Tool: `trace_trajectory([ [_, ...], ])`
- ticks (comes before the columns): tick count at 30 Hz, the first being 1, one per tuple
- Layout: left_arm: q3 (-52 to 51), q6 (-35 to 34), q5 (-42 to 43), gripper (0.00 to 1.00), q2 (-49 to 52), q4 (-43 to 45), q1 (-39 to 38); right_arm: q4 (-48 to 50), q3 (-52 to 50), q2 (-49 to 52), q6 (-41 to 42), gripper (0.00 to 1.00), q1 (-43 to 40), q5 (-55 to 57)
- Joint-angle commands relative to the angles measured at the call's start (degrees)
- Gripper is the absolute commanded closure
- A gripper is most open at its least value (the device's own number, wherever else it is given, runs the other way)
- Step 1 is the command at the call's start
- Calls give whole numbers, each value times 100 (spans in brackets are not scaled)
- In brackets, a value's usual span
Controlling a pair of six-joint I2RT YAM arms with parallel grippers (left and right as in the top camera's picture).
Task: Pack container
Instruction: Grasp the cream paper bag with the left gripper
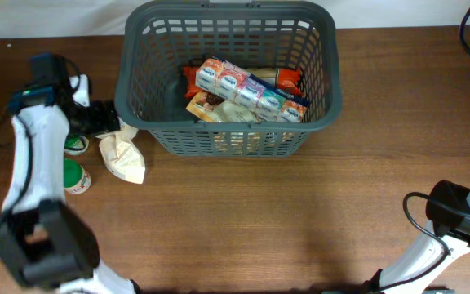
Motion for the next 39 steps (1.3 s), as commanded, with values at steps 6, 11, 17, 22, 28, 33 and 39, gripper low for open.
trace_trajectory([
  [6, 35, 372, 352, 4, 1598, 109, -35, 2, -31, -48, 70, 1, -15, -50],
  [11, 35, 529, 354, 4, 1991, 308, -79, 2, -31, -48, 70, 1, -15, -48],
  [17, 98, 555, 649, 92, 2085, 179, -85, 2, -31, -48, 70, 1, -15, -48],
  [22, 756, 568, 1040, 98, 1952, -479, -107, 2, -31, -48, 70, 1, -15, -48],
  [28, 2465, 612, 1003, 98, 1421, -1552, -131, 2, -31, -48, 70, 1, -15, -48],
  [33, 4041, 966, 662, 98, 938, -1969, -133, 2, -31, -48, 70, 1, -15, -48],
  [39, 5257, 1899, 621, 98, 431, -1639, -295, 2, -31, -48, 70, 1, -15, -48],
])
